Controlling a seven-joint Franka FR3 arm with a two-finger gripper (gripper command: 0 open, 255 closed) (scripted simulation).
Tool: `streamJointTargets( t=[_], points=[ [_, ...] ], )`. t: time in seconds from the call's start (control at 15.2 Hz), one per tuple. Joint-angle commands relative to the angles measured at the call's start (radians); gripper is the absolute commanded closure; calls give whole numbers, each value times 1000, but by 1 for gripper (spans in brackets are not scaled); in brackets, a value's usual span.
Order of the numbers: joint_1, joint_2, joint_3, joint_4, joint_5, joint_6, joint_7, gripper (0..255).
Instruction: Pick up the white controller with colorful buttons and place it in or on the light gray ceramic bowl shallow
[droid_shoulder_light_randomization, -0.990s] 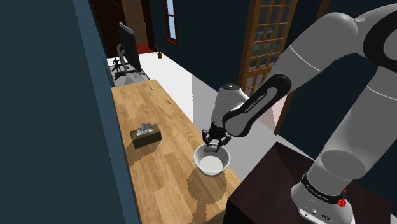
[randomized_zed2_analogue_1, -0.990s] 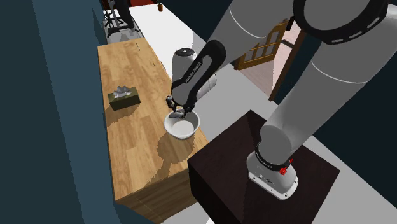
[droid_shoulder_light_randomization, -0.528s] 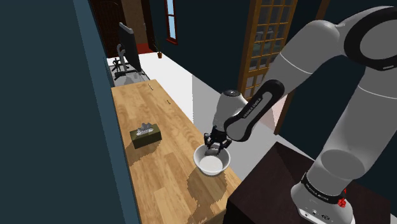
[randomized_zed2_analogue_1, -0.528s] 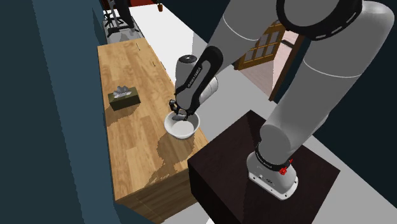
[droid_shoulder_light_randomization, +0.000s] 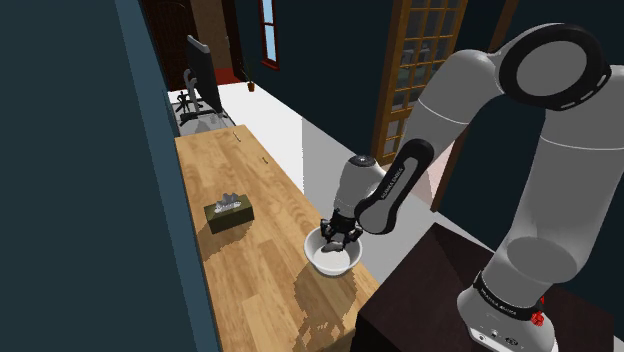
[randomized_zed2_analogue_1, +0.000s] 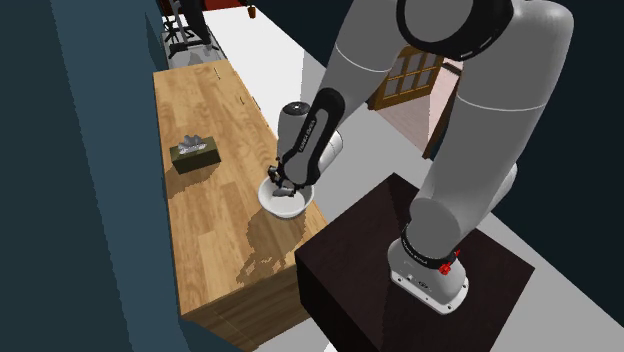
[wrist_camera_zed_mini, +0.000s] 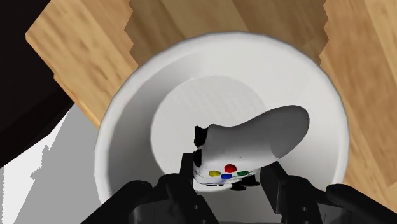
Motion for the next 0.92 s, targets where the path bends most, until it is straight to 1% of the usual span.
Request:
streamJointTargets(
  t=[0.0, 0.46, 0.53, 0.86],
  points=[
    [13, 18, -15, 2, -16, 17, 12, 255],
    [13, 18, -16, 2, -16, 17, 12, 255],
    [13, 18, -16, 2, -16, 17, 12, 0],
    [13, 18, -16, 2, -16, 17, 12, 0]
  ],
)
